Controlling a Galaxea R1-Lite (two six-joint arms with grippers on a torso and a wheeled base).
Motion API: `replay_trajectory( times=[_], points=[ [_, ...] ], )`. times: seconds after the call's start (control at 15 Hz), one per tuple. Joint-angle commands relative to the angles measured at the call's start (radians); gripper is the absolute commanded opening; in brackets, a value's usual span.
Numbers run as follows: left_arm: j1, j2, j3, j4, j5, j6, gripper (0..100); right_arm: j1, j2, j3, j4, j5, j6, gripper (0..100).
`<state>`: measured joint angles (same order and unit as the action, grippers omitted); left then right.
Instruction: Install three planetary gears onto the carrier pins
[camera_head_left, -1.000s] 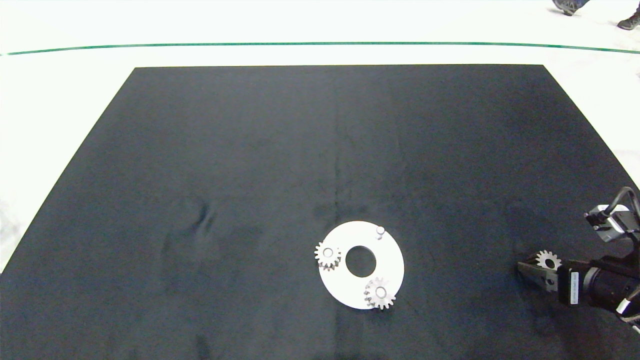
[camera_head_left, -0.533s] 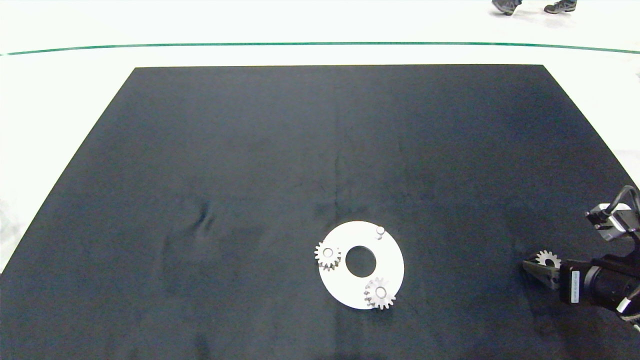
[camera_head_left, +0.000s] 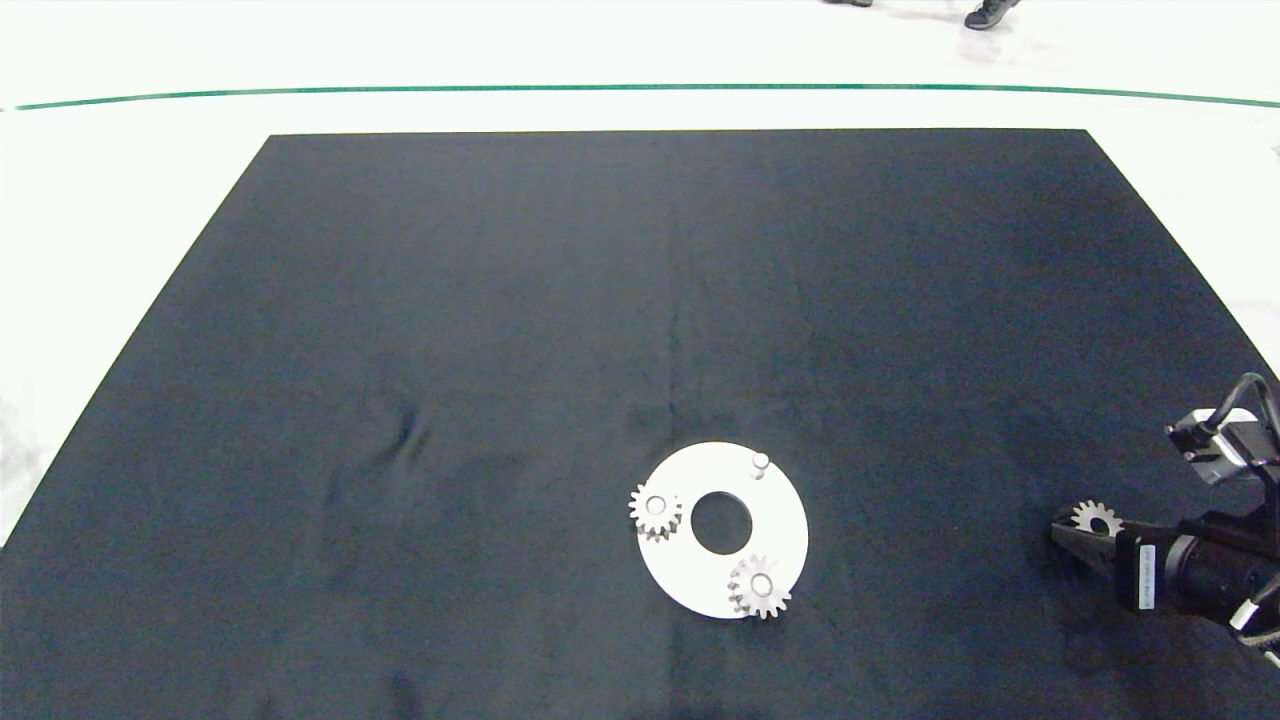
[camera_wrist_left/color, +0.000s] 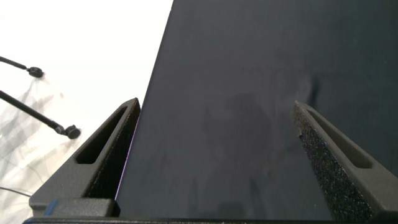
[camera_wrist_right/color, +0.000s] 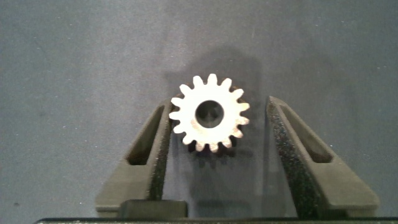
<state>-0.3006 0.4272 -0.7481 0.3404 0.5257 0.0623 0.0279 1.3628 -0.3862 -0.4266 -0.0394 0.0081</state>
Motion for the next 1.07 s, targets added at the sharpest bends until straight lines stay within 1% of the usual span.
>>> replay_trajectory(
  times=[0.07,0.93,1.07],
  points=[
    [0.000,-0.004,0.007,0.002,0.003,0.002,100,0.006,-0.001,0.001,-0.003,-0.001,0.001,54],
    [0.000,-0.015,0.012,0.006,0.003,0.004,100,0.006,-0.001,0.009,-0.003,-0.005,0.001,27],
    [0.000,-0.019,0.013,0.008,0.003,0.004,100,0.007,-0.002,0.018,-0.003,-0.004,-0.005,24]
  ],
)
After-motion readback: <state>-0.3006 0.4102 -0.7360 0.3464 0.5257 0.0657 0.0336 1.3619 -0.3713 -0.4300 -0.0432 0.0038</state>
